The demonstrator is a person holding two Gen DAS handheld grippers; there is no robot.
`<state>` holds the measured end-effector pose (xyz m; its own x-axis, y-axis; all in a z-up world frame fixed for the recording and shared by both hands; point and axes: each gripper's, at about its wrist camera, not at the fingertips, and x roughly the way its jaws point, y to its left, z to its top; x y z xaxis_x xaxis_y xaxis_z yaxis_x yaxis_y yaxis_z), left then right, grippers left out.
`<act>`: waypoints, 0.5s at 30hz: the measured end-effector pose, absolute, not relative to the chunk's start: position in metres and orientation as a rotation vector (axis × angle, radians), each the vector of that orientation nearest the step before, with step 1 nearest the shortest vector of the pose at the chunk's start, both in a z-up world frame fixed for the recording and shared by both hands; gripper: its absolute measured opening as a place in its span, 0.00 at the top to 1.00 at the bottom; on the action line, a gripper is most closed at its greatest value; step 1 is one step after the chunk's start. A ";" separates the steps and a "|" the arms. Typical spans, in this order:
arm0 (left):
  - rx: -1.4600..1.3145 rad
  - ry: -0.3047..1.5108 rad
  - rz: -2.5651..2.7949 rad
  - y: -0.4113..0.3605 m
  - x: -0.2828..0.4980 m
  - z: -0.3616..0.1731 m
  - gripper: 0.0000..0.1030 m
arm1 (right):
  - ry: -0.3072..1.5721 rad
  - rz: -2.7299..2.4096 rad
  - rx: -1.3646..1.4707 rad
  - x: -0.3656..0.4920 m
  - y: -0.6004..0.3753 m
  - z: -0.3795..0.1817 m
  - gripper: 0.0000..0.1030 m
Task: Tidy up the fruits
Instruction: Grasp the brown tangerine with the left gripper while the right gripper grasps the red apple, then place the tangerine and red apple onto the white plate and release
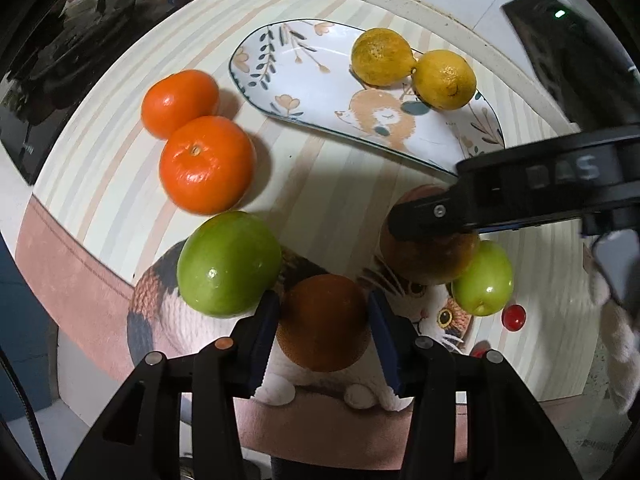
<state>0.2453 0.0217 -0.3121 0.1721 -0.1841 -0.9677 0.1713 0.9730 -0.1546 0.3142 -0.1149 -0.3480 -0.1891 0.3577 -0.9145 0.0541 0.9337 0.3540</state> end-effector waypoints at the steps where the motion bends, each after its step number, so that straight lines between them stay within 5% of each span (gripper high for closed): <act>1: -0.009 1.374 -0.259 0.022 0.243 -0.312 0.58 | 1.744 0.281 0.314 0.315 -0.115 -0.348 0.30; 15: 0.052 1.355 -0.261 0.009 0.236 -0.314 0.58 | 1.778 0.275 0.341 0.311 -0.112 -0.361 0.30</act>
<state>0.2363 0.0093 -0.3137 0.1897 -0.1559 -0.9694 0.2154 0.9699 -0.1138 0.3109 -0.1120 -0.3610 -0.2138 0.3723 -0.9032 0.0823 0.9281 0.3631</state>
